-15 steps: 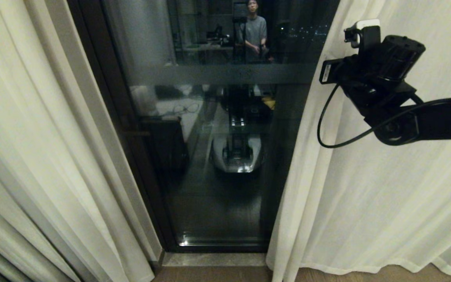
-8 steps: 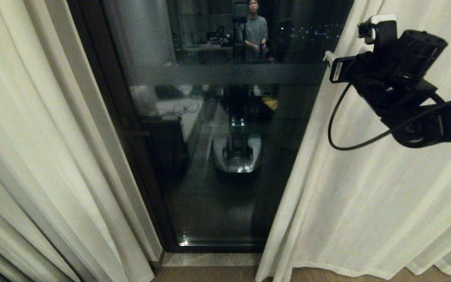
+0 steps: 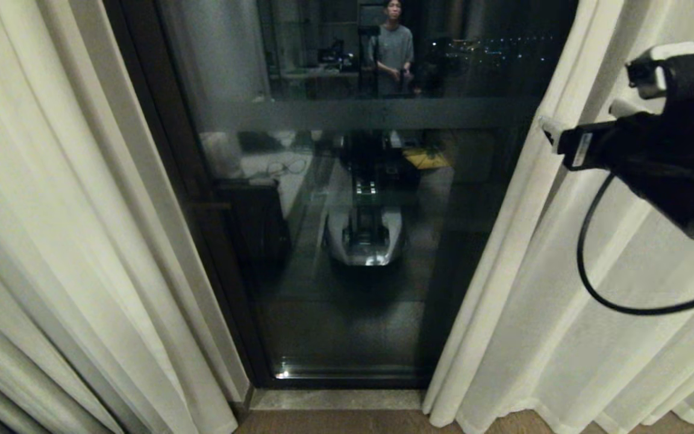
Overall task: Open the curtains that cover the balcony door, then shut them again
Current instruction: Close the inner curtains on both sides
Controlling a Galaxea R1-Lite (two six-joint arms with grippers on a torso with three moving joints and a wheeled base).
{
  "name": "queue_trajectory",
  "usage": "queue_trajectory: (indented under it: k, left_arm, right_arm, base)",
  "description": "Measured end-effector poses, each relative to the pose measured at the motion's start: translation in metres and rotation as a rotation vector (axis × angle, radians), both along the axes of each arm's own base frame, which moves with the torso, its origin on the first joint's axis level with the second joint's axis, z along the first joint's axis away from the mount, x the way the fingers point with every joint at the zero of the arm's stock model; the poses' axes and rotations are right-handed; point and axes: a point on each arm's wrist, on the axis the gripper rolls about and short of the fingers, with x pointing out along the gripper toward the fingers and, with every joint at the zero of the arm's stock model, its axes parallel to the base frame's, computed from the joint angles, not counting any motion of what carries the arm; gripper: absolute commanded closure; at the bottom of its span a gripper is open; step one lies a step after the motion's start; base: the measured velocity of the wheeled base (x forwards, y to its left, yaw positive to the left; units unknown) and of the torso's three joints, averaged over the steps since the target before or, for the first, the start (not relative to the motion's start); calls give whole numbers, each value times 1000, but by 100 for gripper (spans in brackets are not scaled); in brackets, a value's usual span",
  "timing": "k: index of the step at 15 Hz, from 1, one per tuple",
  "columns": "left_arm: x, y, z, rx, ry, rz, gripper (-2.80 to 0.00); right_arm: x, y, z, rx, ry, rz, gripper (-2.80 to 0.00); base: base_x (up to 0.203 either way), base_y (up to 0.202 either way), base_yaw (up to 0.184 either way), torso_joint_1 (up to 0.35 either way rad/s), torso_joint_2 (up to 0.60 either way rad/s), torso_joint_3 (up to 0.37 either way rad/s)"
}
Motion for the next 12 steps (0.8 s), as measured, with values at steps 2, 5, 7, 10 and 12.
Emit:
queue_trajectory:
  k: [2,5,7,10,12]
  left_arm:
    - [0,0,0,0,0,0,0]
    - [0,0,0,0,0,0,0]
    - [0,0,0,0,0,0,0]
    - [0,0,0,0,0,0,0]
    - [0,0,0,0,0,0,0]
  right_arm:
    - [-32,-9,-9,-6,25,-1,-280]
    - [-78,-23,-33,-15,81,-16,-280]
    - [-101,-31,-45,6,100,-27,-280]
    - [-122,-39,-54,61,102,-37,0]
    - [-133,-43,-61,90,111,-38,0]
  base:
    - [0,0,0,0,0,0]
    - [0,0,0,0,0,0]
    - [0,0,0,0,0,0]
    - [0,0,0,0,0,0]
    - [0,0,0,0,0,0]
